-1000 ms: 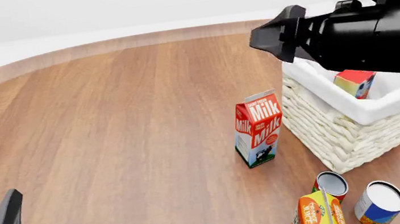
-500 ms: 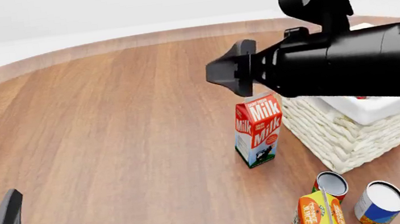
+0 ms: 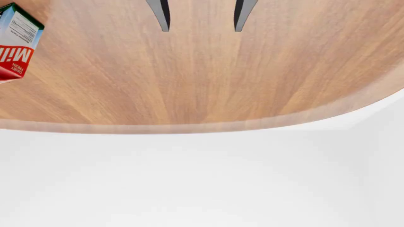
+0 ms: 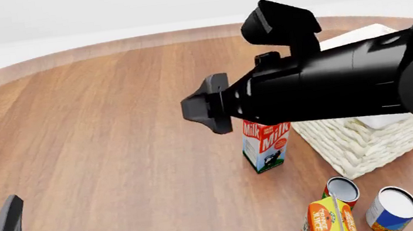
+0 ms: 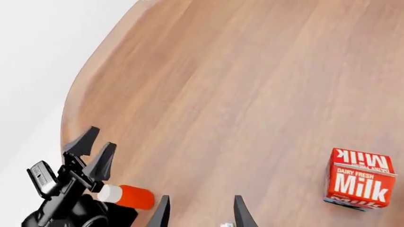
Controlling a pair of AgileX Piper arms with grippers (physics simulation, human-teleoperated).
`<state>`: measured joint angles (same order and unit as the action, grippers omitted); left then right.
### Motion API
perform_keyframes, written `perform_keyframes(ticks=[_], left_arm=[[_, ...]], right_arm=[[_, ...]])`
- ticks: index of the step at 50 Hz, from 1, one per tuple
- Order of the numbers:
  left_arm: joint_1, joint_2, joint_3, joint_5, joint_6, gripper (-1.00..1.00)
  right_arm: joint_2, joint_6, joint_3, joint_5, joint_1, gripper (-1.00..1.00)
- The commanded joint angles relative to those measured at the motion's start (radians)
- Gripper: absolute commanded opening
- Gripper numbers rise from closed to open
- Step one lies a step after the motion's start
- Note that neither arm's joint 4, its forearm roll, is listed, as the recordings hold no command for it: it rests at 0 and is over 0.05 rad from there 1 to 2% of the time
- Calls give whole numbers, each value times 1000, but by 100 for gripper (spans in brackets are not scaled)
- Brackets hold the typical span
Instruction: Pick up the cream cheese box and the butter, and put them in the basket.
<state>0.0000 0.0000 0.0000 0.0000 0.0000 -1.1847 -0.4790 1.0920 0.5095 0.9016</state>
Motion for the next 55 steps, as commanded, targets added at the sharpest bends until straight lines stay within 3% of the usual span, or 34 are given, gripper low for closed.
perform_keyframes(ticks=[1, 7, 8, 9, 25, 55], left_arm=[[0, 0, 0, 0, 0, 100], [0, 0, 0, 0, 0, 100], [0, 0, 0, 0, 0, 100], [0, 0, 0, 0, 0, 100], [0, 0, 0, 0, 0, 100], [0, 0, 0, 0, 0, 100]], right_arm=[[-48, 5, 36, 63, 38, 100], [-81, 4, 76, 105, 55, 100], [-74, -42, 73, 95, 77, 100], [-77, -45, 86, 105, 83, 100], [-156, -10, 194, 210, 131, 100], [-188, 5, 128, 228, 93, 100]])
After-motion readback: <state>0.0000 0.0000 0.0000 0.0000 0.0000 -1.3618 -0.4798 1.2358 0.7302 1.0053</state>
